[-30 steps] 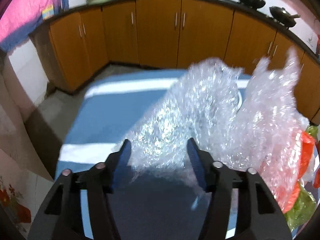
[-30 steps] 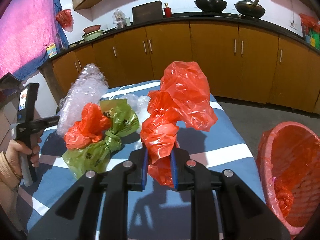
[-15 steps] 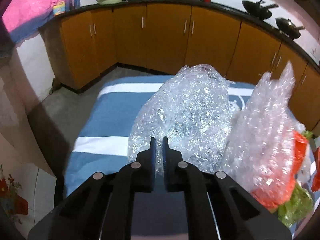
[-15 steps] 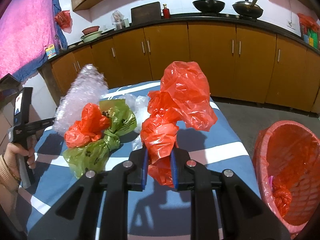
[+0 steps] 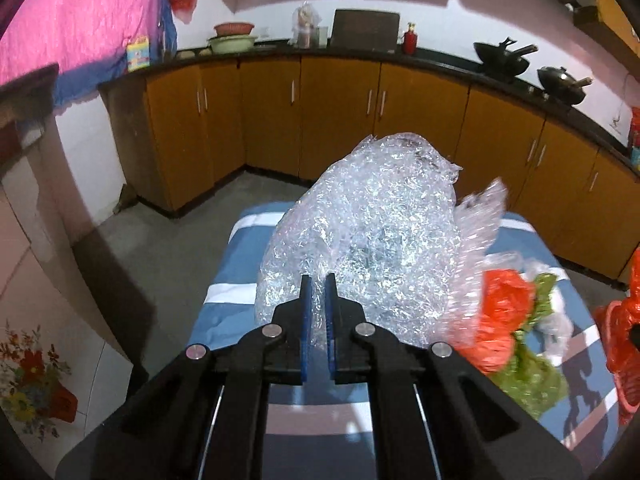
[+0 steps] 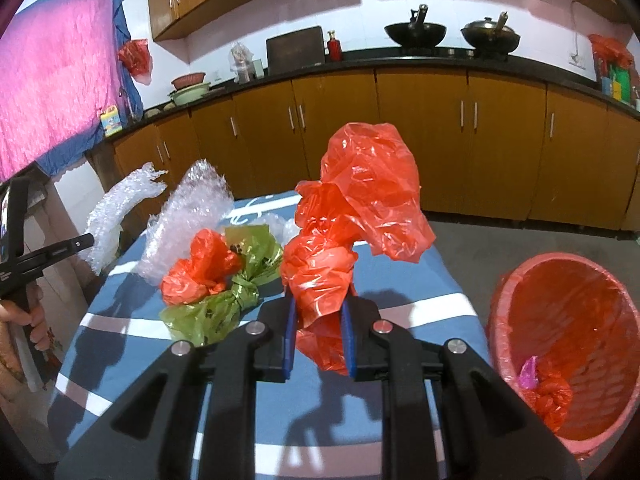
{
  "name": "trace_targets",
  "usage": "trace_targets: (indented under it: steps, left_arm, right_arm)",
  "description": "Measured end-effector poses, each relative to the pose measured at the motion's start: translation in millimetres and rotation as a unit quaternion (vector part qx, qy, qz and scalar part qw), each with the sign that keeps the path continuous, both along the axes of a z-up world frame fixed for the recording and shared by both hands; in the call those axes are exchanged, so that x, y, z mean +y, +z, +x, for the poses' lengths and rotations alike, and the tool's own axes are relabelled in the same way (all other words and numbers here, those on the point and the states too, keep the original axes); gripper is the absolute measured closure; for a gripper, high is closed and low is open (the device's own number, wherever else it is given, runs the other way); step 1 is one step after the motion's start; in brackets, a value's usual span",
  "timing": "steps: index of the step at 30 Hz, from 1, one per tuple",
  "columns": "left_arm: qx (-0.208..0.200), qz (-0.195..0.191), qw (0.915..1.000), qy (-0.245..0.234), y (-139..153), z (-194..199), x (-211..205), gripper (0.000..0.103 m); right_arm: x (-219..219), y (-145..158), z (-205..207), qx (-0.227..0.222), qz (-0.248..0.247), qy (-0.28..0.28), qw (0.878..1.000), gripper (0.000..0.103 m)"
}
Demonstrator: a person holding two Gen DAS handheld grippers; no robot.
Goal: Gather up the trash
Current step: 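Grasp the clear bubble wrap with the left tool and lift it, then drop the bubble wrap from the left tool into the red basket while the right tool drops the red bag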
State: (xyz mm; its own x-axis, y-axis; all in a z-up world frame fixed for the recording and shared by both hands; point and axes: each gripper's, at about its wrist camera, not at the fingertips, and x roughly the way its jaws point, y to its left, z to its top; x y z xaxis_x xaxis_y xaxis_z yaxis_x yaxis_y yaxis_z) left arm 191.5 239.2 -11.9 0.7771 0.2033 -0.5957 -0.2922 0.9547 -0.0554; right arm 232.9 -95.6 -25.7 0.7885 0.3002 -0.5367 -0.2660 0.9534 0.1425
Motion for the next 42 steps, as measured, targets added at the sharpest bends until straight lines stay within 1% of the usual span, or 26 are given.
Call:
trace_targets:
  steps: [5,8,11,18,24,29,36,42]
  left_arm:
    - [-0.020,0.000,0.9995,-0.024,21.6,-16.8,-23.6,0.097]
    - [-0.033,-0.008,0.9984,-0.046,32.9,-24.3,-42.7,0.097]
    - [-0.042,-0.018,0.9965,-0.070,41.5,-29.5,-64.6,0.097]
    - [-0.053,-0.020,0.9892,-0.135,52.2,-30.8,-125.2,0.097]
    - [-0.049,-0.022,0.9813,-0.185,53.4,-28.5,-175.2,0.097]
    - [-0.046,-0.024,0.9749,-0.216,53.2,-22.3,-210.5,0.097]
    - [-0.046,-0.028,0.9652,-0.256,45.2,-20.6,-266.7,0.097]
    - [-0.030,-0.033,0.9560,-0.290,31.1,-15.0,-311.6,0.097]
  right_arm:
    - [-16.9,15.9,-14.1,-0.016,0.004,-0.012,1.000,0.084]
    - [-30.6,24.3,-22.8,-0.024,0.005,-0.024,0.999,0.084]
    - [-48.3,30.9,-30.8,-0.031,0.003,-0.039,0.999,0.084]
    - [-95.4,39.0,-45.4,-0.040,-0.005,-0.082,0.996,0.084]
    - [-140.4,40.7,-51.9,-0.039,-0.002,-0.123,0.992,0.084]
    - [-173.0,39.0,-57.2,-0.039,0.000,-0.151,0.988,0.084]
    - [-203.8,30.5,-64.3,-0.037,-0.004,-0.177,0.984,0.084]
    - [-226.4,21.9,-65.4,-0.031,-0.009,-0.195,0.980,0.084]
